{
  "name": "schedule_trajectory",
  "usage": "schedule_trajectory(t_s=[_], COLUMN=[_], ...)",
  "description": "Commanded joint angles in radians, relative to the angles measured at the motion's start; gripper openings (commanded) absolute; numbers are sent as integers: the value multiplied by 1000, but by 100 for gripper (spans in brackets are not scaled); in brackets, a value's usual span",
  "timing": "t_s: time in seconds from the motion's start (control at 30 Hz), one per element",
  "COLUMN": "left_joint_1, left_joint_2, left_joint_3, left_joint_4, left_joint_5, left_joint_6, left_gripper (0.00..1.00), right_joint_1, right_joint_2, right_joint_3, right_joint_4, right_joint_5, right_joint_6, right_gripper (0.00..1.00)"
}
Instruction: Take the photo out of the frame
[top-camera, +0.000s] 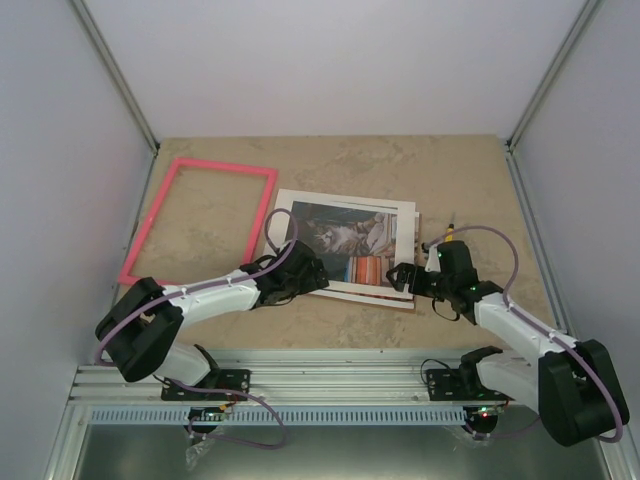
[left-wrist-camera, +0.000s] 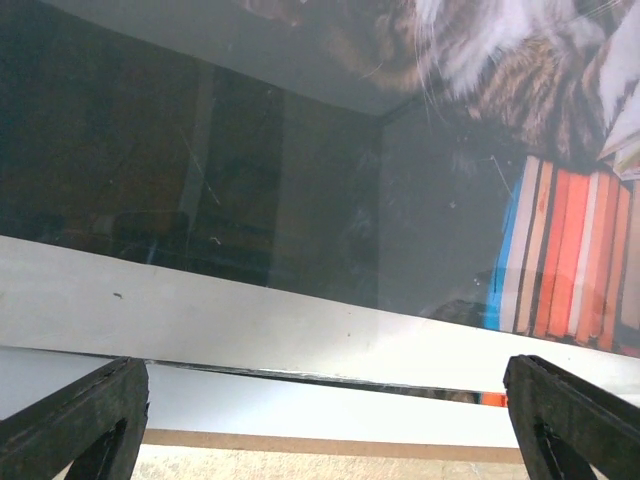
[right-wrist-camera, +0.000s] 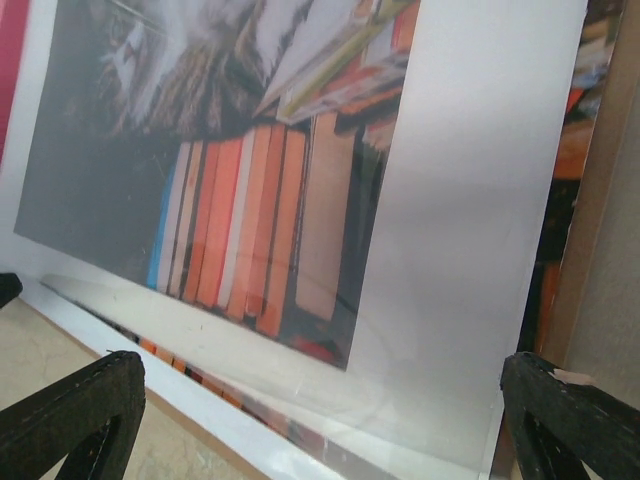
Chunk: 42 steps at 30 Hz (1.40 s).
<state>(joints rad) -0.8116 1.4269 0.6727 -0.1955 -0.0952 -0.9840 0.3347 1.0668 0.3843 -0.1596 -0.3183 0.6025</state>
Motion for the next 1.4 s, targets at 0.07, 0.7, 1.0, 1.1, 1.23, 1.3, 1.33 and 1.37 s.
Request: schedule_trajectory(t_s=[0.07, 0.7, 1.0, 1.1, 1.23, 1.3, 1.33, 1.37], left_joint_1=[-3, -3, -3, -3, -3, -3, -3, -3], left_joint_2=[-1, 58, 66, 67, 73, 84, 89, 92], left_joint_3=[27, 49, 53, 53, 42, 41, 39, 38], left_joint_4=[-8, 2, -10, -15, -2, 1, 4, 8], left_joint_5=[-3, 1, 32, 43, 52, 53, 57, 60], left_joint_6=[20, 18, 2, 1, -2, -1, -1, -2], left_gripper=[99, 99, 99, 99, 99, 99, 99, 99], right_joint_1=[-32, -34, -30, -22, -2, 9, 17, 26], right_joint_2=[61, 32, 25, 25, 15, 6, -4, -17], right_joint_3=[56, 70, 56, 50, 38, 40, 41, 42], right_joint_4=[75, -72, -94, -109, -129, -152, -163, -172], right_joint_5=[-13, -1, -22, -26, -40, -38, -35, -30], right_joint_6=[-19, -119, -123, -122, -111, -105, -102, -99], right_gripper=[98, 98, 98, 98, 98, 98, 98, 98])
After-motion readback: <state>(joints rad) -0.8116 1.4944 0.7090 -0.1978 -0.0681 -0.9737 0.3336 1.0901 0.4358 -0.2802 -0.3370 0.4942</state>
